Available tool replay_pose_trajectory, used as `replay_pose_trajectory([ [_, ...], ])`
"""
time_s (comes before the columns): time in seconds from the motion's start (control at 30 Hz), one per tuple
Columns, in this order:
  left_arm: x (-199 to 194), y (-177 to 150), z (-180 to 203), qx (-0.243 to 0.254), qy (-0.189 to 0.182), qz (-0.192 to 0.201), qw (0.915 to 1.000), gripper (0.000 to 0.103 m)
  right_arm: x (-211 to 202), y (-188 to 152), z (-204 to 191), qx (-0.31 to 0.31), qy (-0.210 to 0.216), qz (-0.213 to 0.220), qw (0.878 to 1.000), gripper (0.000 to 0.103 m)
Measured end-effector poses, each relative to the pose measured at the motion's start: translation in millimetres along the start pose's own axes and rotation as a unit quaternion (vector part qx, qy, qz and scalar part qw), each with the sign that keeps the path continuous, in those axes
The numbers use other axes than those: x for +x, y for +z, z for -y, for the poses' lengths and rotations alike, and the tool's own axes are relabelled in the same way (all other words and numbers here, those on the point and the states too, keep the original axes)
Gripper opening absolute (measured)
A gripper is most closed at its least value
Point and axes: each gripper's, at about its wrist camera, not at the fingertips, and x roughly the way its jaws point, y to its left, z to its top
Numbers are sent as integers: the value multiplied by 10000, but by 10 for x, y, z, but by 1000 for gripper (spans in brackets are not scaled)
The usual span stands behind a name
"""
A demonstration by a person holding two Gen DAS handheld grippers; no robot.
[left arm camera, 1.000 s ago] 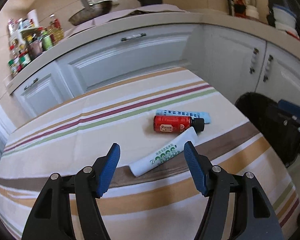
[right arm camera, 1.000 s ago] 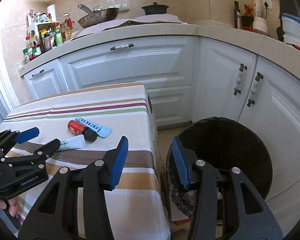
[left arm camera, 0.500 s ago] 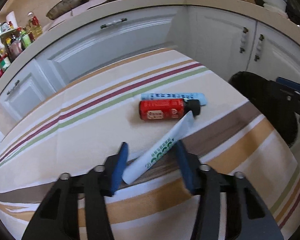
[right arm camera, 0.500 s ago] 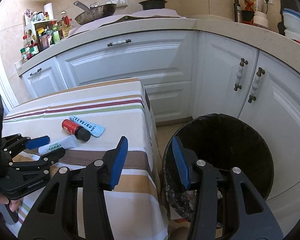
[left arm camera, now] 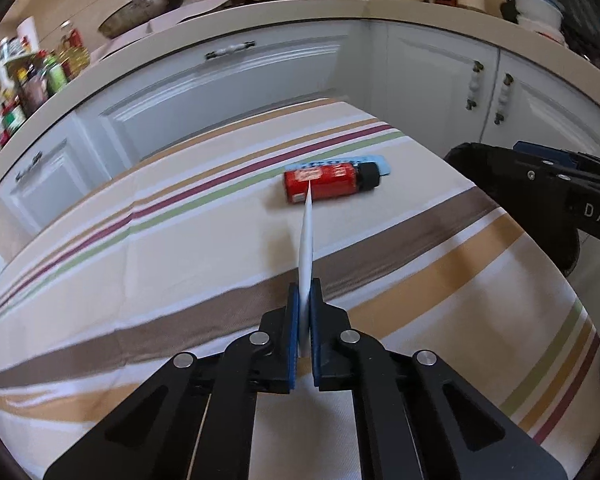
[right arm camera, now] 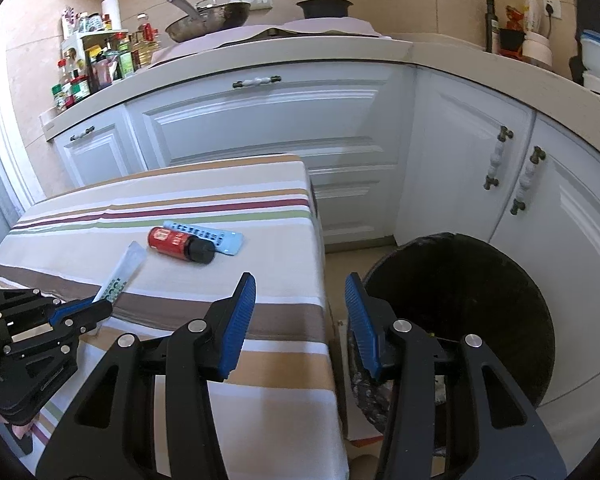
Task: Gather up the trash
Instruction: 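Grasp the red can with the right gripper while the left holds the white tube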
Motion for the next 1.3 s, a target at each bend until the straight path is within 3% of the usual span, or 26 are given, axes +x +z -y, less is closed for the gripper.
replay_pose_trajectory([
  [0.27, -149, -76, -446, -783, 454, 71, 9959, 6, 162, 123, -286, -305, 225, -75, 9993, 46],
  [0.4, -177, -122, -723, -1087, 776, 72, 9910, 6, 292, 172, -464, -475, 414, -168, 9979, 53],
  [0.53, -187, -164, -946, -1314, 949, 44, 9868, 6, 447, 229, -627, -653, 569, -321, 9957, 53],
  [1.0, -183, -288, -1192, -1600, 1021, -22, 9818, 6, 802, 332, -976, -1195, 818, -819, 9861, 53],
  [1.13, -185, -309, -1217, -1657, 1046, -24, 9806, 6, 754, 261, -1024, -1202, 1107, -1006, 9814, 53],
  [1.3, -209, -323, -1261, -1715, 1098, -3, 9790, 6, 709, 272, -1017, -1181, 930, -857, 9849, 53],
])
